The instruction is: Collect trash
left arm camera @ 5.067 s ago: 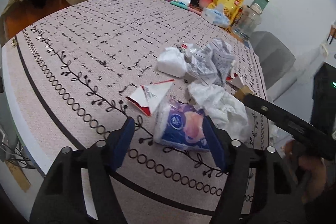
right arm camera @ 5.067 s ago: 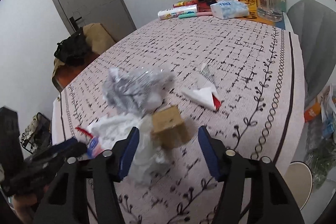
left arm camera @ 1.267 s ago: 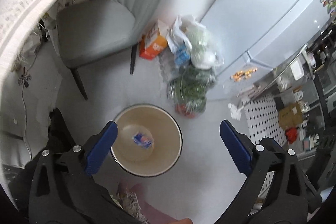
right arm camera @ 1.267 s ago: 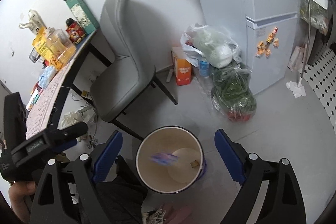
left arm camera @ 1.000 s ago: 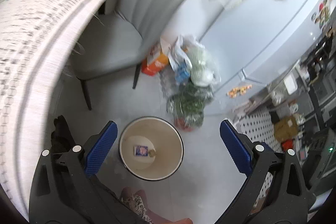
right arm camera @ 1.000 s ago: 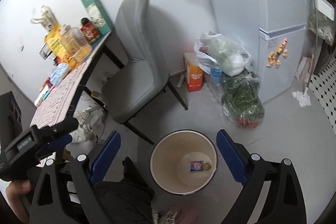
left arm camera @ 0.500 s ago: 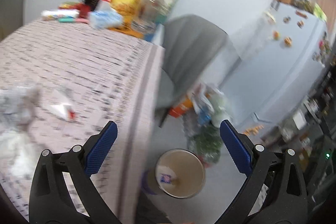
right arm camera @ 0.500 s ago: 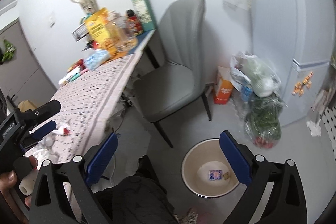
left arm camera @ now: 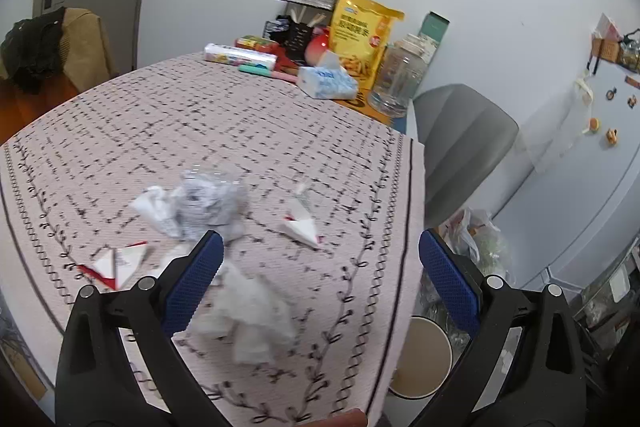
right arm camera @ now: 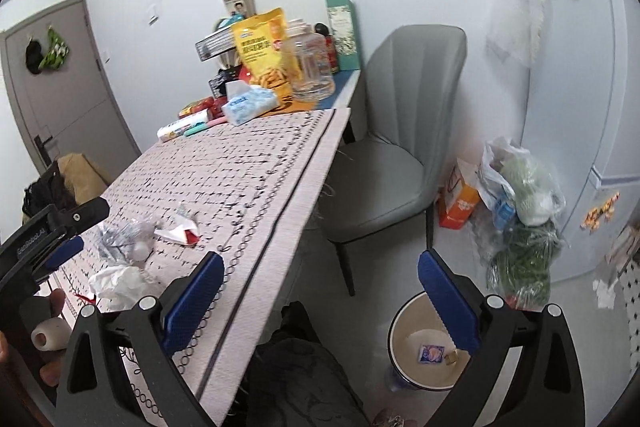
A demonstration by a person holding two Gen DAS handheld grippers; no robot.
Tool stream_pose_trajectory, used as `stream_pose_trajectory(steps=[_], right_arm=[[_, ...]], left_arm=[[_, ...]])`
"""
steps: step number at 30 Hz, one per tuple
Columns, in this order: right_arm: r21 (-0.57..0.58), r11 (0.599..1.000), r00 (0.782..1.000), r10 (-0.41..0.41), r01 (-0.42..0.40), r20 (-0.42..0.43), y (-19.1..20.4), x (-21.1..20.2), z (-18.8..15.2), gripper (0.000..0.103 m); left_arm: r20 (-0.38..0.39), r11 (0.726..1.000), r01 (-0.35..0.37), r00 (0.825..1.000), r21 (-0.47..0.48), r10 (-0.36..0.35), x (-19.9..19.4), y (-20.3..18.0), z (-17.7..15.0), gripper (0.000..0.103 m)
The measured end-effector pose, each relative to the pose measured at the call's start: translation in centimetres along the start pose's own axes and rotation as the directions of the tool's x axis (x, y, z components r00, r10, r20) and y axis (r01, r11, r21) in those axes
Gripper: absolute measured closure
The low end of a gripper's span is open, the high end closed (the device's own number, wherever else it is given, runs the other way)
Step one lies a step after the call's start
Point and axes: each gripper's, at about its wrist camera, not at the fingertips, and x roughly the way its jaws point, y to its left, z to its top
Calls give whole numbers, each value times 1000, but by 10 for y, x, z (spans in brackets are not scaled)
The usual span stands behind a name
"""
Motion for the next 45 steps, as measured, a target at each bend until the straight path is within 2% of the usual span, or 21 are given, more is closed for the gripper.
stream_pose_trajectory(steps=[4, 8, 10, 12, 15, 19, 24, 28, 34, 36, 37, 38, 39, 41, 45], right_arm=[[-45, 999, 1000, -7, 6, -5, 28, 1, -2, 8], [-90, 995, 1000, 31, -31, 1, 49, 0, -5, 8], [-130, 989, 998, 66, -66, -5, 62, 0, -8, 8], [-161, 977, 990, 134, -139, -39, 74, 2, -11, 8], [-180, 963, 977, 186, -202, -99, 89, 10, -15, 8], [-200, 945, 961, 229, -257, -152, 109, 19, -24, 8], [-231, 925, 946, 260, -302, -192, 129, 29, -32, 9], [-235, 911, 920, 269, -339, -284, 148, 51, -42, 28], [-248, 893, 899, 288, -377, -329, 172, 75, -53, 31], [-253, 895, 898, 272, -368, -345, 178, 87, -56, 40], [-243, 897, 893, 271, -370, -360, 178, 92, -57, 52], [-221, 897, 881, 282, -382, -380, 178, 97, -57, 70], [-199, 897, 869, 296, -396, -396, 176, 100, -55, 79], [-186, 894, 864, 311, -407, -396, 174, 99, -53, 88], [-180, 880, 856, 350, -440, -381, 167, 86, -46, 93]], left_arm=[[-5, 1000, -4, 1000, -13, 4, -10, 18, -3, 6], [-5, 1000, 6, 1000, -6, -6, -19, 38, -7, 6], [-6, 1000, -13, 1000, 0, 13, -23, 47, -9, 6], [-10, 1000, -28, 1000, -2, 28, -26, 58, -9, 6], [-1, 999, -23, 1000, -25, 23, -34, 77, -10, 6], [4, 998, -35, 999, -52, 36, -41, 101, -13, 6], [-15, 996, 0, 1000, -85, -1, -42, 129, -19, 6], [-31, 995, 18, 999, -96, -21, -38, 143, -23, 8], [-61, 997, -3, 998, -73, -1, -28, 155, -26, 20], [-75, 996, -14, 997, -91, 7, -24, 163, -27, 24], [-81, 995, -18, 997, -98, 10, -21, 166, -28, 26], [-88, 995, -23, 996, -101, 14, -18, 167, -29, 27], [-98, 994, -35, 995, -100, 25, -15, 169, -30, 27], [-113, 994, -54, 993, -94, 43, -7, 170, -31, 28], [-135, 993, -80, 989, -92, 68, 7, 173, -30, 29]])
